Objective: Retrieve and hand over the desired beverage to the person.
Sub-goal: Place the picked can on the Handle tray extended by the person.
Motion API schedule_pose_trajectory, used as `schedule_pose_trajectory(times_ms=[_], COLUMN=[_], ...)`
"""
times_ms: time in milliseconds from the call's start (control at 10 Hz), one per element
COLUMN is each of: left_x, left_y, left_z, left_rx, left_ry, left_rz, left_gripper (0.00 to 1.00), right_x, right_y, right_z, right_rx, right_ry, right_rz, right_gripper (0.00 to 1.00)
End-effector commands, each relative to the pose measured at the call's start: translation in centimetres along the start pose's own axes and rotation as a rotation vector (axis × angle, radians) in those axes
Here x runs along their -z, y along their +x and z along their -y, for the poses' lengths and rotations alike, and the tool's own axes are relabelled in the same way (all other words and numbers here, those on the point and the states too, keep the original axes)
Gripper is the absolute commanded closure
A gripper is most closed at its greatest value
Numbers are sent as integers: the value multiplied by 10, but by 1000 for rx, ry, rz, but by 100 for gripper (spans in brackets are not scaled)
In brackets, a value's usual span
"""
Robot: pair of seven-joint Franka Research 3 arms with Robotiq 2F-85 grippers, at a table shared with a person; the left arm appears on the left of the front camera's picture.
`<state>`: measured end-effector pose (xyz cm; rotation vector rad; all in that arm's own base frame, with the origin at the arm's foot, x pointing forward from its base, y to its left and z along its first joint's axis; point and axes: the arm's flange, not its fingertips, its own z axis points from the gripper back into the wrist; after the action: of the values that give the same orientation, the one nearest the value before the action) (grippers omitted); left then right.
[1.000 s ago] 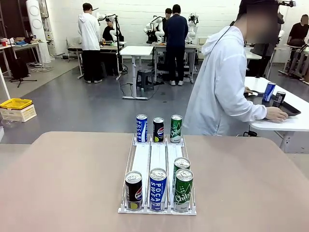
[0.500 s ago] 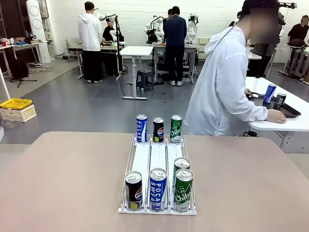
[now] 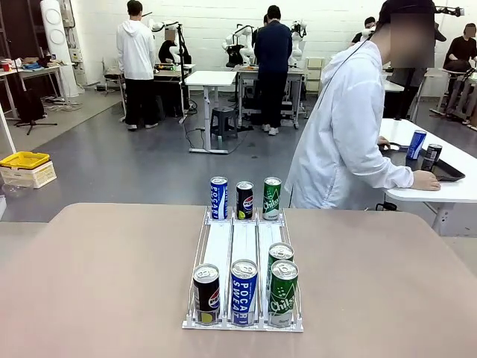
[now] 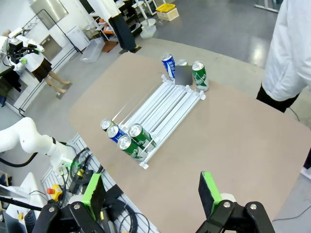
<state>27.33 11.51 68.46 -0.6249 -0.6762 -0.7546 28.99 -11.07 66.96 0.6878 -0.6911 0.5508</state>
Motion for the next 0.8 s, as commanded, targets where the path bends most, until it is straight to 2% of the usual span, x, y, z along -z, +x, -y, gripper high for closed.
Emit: schedule_pose_trajectory(times_ms=[0,700], left_x=[-2,-2], left_y=[0,0], left_z=[-1,-1], left_rx=[16,16], left_ry=[-15,-15], left_rz=[18,18], left_gripper=[0,0], right_x=[2,2], right_y=[2,2], right_z=[1,1], right_rx=[-16,-16], right_ry=[31,31], right_rz=[28,28], right_gripper=[0,0])
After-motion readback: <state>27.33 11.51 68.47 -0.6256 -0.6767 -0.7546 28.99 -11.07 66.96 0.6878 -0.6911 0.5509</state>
